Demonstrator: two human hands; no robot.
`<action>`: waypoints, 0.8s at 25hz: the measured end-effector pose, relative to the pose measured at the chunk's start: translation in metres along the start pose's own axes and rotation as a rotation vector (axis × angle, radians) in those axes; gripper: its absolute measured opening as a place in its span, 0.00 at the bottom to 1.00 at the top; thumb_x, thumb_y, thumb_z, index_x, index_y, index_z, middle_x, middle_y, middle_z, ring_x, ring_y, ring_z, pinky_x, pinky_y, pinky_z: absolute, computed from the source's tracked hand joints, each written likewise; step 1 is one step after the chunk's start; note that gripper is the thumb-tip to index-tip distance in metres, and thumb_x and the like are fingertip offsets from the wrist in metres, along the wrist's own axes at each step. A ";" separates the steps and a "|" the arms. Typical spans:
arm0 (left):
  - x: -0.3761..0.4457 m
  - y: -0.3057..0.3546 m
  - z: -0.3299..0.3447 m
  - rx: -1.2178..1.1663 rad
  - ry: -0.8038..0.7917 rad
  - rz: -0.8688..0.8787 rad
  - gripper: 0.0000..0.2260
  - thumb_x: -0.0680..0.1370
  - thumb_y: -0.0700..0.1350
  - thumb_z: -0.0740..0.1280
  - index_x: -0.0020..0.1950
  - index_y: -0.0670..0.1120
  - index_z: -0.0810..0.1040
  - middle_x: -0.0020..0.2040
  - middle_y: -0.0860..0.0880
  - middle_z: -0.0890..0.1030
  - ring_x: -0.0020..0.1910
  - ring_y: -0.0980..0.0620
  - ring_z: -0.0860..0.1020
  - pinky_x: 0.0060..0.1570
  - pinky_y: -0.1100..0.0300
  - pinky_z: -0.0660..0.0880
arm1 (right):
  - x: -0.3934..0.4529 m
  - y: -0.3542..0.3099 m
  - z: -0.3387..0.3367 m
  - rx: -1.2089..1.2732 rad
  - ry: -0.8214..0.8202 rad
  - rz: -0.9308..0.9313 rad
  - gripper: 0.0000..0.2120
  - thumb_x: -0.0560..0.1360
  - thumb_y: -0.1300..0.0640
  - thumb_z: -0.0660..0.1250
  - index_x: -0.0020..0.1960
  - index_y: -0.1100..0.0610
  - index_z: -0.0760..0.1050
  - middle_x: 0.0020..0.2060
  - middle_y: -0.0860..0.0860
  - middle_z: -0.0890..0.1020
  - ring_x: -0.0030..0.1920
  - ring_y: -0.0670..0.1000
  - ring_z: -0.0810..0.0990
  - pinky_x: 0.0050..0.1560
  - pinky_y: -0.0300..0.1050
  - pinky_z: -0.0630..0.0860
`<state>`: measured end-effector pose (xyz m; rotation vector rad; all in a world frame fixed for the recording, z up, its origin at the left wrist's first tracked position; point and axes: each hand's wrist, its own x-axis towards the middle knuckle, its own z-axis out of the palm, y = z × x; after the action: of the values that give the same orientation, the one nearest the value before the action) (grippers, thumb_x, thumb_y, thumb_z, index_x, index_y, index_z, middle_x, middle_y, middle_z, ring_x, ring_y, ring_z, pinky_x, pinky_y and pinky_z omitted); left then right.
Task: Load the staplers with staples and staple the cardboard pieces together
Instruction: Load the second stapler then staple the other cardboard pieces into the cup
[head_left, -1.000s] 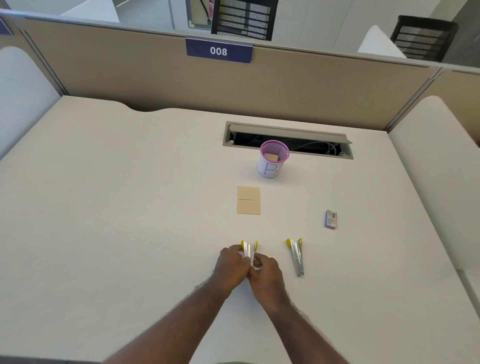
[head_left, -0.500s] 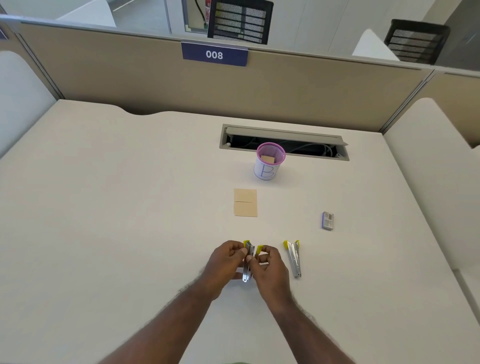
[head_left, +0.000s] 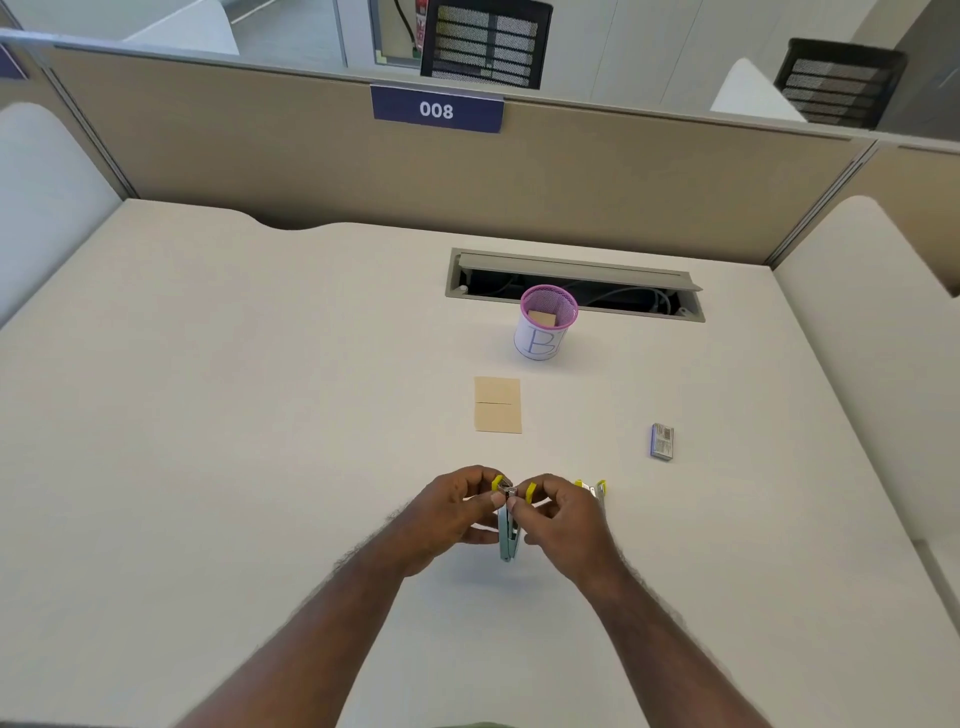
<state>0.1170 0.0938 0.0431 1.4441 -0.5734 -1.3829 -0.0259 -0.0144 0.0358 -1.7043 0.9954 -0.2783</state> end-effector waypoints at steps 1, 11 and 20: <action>0.000 0.001 -0.001 0.005 -0.005 0.004 0.09 0.81 0.43 0.65 0.58 0.40 0.77 0.54 0.38 0.81 0.54 0.40 0.82 0.56 0.49 0.80 | 0.000 -0.002 0.000 -0.001 0.000 -0.001 0.02 0.69 0.49 0.72 0.41 0.47 0.81 0.36 0.48 0.85 0.35 0.49 0.83 0.42 0.59 0.82; 0.001 0.009 0.004 0.060 0.019 0.033 0.06 0.80 0.39 0.66 0.55 0.39 0.78 0.52 0.39 0.82 0.53 0.41 0.83 0.57 0.48 0.80 | -0.003 -0.017 0.001 -0.154 0.044 -0.076 0.08 0.64 0.46 0.68 0.37 0.50 0.76 0.26 0.40 0.78 0.26 0.39 0.75 0.25 0.30 0.67; -0.003 0.012 0.000 -0.161 0.229 0.160 0.06 0.82 0.39 0.63 0.55 0.37 0.73 0.49 0.45 0.80 0.53 0.41 0.83 0.54 0.51 0.81 | 0.001 -0.017 -0.011 0.072 0.185 -0.102 0.07 0.73 0.60 0.70 0.43 0.47 0.79 0.36 0.45 0.84 0.38 0.46 0.85 0.43 0.50 0.83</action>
<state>0.1198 0.0919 0.0555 1.3720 -0.4104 -1.0954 -0.0243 -0.0223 0.0544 -1.6890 1.0209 -0.5405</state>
